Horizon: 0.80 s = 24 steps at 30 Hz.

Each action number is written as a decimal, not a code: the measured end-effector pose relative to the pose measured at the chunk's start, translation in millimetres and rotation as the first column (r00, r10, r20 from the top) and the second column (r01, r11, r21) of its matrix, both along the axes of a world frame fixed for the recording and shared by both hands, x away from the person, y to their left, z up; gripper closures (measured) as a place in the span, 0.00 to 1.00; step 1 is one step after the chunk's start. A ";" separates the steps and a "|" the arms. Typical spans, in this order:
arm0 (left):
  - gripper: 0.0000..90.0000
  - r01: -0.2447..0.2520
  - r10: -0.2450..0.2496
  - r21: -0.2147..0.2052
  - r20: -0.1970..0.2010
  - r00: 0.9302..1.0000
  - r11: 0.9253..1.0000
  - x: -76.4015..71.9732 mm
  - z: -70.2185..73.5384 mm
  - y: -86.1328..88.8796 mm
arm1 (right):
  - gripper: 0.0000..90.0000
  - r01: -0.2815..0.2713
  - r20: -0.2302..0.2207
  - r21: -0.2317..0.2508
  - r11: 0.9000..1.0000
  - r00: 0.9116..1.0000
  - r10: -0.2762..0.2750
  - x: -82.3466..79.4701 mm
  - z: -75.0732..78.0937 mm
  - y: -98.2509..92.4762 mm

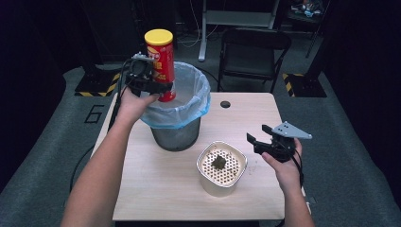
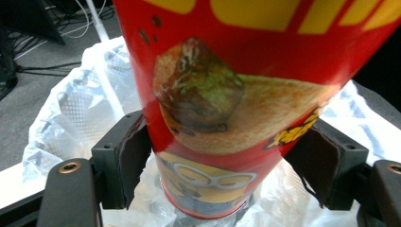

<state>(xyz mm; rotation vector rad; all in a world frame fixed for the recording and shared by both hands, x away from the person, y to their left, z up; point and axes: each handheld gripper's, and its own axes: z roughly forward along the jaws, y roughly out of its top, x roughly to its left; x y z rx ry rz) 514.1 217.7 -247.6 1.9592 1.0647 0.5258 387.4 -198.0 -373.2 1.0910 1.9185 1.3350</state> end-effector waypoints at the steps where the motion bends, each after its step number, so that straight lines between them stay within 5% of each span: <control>1: 0.27 -0.001 0.001 -0.007 -0.004 1.000 1.000 1.3 -0.7 0.2 | 0.34 -0.003 -0.003 0.000 1.000 1.000 0.003 0.2 -0.6 0.6; 10: 0.27 0.001 0.001 0.017 -0.064 0.998 1.000 15.8 -10.0 4.2 | 0.34 -0.014 -0.009 -0.007 1.000 1.000 0.013 1.3 -2.9 5.5; 15: 0.21 -0.053 0.050 -0.024 -0.117 0.992 0.998 21.4 -14.3 8.5 | 0.34 -0.013 -0.009 -0.004 1.000 1.000 0.013 1.2 -2.9 4.8; 19: 0.17 -0.058 0.058 0.006 -0.112 0.992 0.998 19.3 -14.0 13.0 | 0.34 -0.014 -0.010 -0.004 1.000 1.000 0.014 1.6 -3.5 4.1; 24: 0.19 -0.057 0.056 -0.005 -0.091 0.994 0.998 9.5 -12.5 19.9 | 0.34 -0.009 -0.008 0.000 1.000 1.000 0.009 1.5 -3.1 3.0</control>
